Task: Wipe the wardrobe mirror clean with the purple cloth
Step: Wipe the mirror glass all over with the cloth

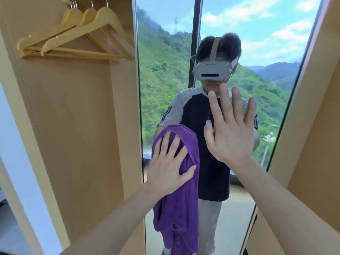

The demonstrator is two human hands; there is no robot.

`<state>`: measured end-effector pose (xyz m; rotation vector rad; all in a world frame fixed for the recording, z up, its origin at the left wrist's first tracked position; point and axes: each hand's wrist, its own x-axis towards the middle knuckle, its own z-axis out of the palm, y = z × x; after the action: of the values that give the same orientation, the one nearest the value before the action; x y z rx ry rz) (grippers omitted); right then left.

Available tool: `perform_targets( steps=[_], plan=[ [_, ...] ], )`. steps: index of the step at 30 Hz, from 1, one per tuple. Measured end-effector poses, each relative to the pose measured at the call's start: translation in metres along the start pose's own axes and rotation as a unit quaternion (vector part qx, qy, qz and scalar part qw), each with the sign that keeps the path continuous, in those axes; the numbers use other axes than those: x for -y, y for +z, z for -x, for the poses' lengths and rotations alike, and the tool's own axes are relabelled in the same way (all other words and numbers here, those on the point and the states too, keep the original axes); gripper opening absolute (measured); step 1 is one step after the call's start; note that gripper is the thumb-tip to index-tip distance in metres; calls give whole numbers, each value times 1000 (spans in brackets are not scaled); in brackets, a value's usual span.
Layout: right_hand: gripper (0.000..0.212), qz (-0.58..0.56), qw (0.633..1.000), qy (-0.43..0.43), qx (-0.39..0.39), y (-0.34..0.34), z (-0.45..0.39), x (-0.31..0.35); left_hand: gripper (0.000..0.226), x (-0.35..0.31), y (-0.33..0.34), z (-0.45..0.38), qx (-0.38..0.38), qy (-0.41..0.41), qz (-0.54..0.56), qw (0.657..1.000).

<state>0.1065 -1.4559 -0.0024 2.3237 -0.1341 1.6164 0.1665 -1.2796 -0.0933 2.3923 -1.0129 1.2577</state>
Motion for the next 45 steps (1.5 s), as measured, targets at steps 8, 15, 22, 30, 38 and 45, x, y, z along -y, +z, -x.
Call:
perform_targets(
  steps=[8,15,22,30,38,45],
  plan=[
    [67,-21,1000,-15,-14,4,0,-5,72,11,-23,-43,-72,-69,26,995],
    [66,-16,999,-8,-32,6,0,-3,60,19,33,66,24,-80,-5,996],
    [67,-6,999,-12,-36,8,1,-5,49,22,65,140,97,-1,-33,995],
    [67,-19,1000,-13,-11,6,1,-6,67,21,2,19,-46,-89,62,993],
    [70,-43,998,-36,20,6,37,-8,70,-12,14,25,-43,-156,90,983],
    [67,-7,996,-80,39,29,117,-15,58,-18,71,132,97,-176,20,979]
  ],
)
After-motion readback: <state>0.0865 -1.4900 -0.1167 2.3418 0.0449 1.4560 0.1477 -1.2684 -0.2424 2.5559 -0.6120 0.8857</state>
